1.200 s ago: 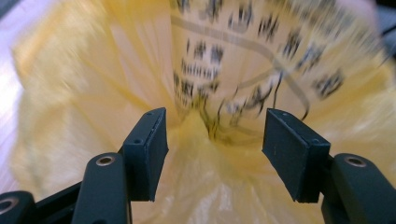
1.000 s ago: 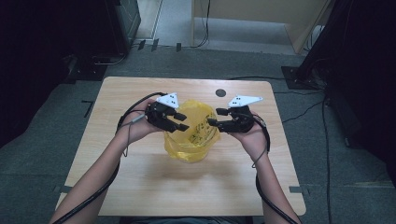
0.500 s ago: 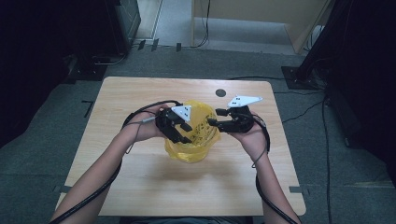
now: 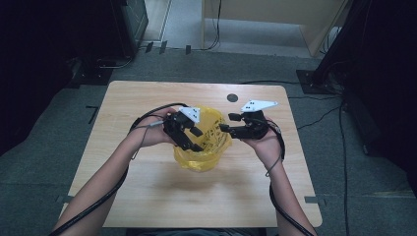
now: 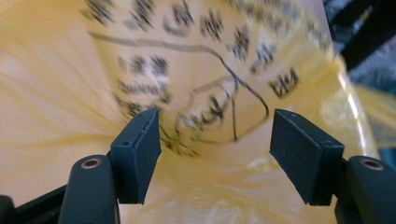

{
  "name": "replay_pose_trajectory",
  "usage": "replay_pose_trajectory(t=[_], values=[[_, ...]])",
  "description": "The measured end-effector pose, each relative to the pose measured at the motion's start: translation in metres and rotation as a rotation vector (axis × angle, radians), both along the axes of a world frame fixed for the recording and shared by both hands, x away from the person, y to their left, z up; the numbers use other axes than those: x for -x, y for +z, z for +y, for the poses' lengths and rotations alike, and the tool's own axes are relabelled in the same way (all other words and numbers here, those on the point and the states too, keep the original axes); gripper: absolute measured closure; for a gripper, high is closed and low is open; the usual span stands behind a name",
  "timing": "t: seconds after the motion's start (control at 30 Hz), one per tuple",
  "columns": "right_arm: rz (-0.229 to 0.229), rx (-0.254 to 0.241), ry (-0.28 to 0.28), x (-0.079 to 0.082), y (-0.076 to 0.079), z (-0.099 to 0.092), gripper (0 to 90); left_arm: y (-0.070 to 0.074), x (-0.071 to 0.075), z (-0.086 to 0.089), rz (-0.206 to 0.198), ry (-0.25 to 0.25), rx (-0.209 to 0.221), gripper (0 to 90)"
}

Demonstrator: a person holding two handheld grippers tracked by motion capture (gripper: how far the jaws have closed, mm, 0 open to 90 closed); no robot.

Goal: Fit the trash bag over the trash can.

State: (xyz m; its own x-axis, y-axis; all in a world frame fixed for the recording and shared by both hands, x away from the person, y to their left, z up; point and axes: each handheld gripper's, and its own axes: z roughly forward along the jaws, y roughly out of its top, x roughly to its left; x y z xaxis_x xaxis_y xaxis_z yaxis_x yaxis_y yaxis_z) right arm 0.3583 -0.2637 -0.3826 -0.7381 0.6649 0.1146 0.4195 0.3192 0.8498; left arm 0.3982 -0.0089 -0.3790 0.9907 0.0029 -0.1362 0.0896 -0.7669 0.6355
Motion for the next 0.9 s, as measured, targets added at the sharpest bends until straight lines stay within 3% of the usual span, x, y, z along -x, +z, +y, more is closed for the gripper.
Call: replay_pose_trajectory(t=[0.1,0.17,0.27,0.43,0.67,0.77,0.83,0.9], values=[[-0.001,-0.003,-0.001,0.0,0.0,0.0,41.9,0.01,-0.01,0.003,-0.037,0.049,0.038,39.1],[-0.003,-0.004,-0.001,0.0,0.001,0.0,42.0,0.015,-0.016,0.003,-0.061,0.079,0.035,45.1],[-0.002,-0.007,-0.003,0.0,0.0,0.0,42.6,0.015,-0.022,-0.003,-0.094,0.081,0.013,53.8],[-0.002,-0.006,0.0,0.0,0.0,0.0,42.9,0.003,-0.026,-0.015,-0.158,0.088,-0.067,43.1],[-0.002,-0.001,0.004,0.001,0.001,0.0,42.1,-0.013,-0.022,-0.023,-0.186,0.084,-0.114,26.7],[-0.001,0.004,0.006,0.001,0.001,0.001,41.2,-0.018,-0.019,-0.024,-0.248,0.059,-0.133,24.9],[-0.004,0.004,0.009,0.001,0.001,0.002,41.2,-0.017,-0.02,-0.023,-0.233,0.066,-0.117,25.1],[-0.003,0.004,0.008,0.001,0.002,0.002,41.2,-0.015,-0.022,-0.02,-0.186,0.08,-0.076,25.2]])
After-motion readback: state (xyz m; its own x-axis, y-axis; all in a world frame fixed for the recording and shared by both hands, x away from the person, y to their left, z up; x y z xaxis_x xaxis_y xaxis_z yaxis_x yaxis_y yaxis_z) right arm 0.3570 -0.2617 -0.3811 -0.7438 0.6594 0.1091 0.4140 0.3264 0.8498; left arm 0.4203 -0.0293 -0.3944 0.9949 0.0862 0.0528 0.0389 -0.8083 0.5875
